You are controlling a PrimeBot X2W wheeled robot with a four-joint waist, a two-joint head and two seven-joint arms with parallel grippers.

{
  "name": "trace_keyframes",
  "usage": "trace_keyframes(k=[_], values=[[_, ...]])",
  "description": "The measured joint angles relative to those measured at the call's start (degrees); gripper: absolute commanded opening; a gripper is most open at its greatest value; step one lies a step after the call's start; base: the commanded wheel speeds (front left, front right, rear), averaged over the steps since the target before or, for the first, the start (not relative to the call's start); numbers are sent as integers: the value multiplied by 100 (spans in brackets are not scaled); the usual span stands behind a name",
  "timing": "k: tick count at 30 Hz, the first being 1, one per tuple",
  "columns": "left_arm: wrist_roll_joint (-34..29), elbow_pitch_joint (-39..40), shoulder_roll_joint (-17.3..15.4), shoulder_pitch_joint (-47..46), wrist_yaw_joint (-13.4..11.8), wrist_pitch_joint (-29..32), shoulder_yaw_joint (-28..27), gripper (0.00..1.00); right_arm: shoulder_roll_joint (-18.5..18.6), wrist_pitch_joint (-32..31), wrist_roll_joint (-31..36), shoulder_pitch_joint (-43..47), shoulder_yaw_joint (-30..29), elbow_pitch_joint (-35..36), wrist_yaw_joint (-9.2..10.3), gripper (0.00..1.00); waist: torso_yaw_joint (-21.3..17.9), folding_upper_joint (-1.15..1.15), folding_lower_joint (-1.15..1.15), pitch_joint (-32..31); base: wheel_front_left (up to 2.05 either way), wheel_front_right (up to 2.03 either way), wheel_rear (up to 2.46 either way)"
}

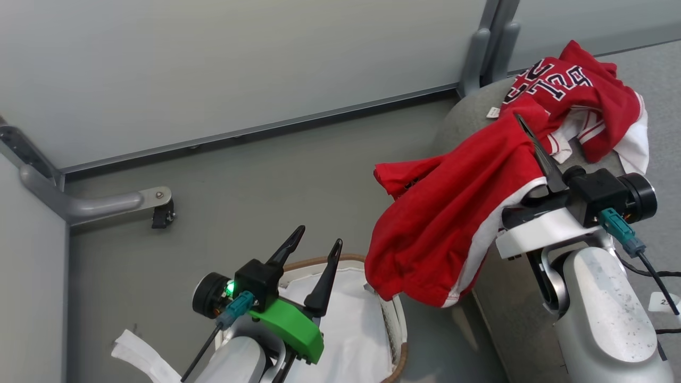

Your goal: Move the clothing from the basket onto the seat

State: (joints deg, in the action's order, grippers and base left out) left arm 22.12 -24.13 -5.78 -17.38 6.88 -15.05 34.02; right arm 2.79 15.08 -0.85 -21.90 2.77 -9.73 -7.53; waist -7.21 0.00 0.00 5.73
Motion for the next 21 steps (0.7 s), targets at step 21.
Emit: trace_keyframes(k=[21], values=[[-200, 121, 157, 101, 51, -7, 445, 100, 5, 0, 88, 98, -656, -33, 0, 0, -1158, 0, 0, 260, 0, 0, 0]])
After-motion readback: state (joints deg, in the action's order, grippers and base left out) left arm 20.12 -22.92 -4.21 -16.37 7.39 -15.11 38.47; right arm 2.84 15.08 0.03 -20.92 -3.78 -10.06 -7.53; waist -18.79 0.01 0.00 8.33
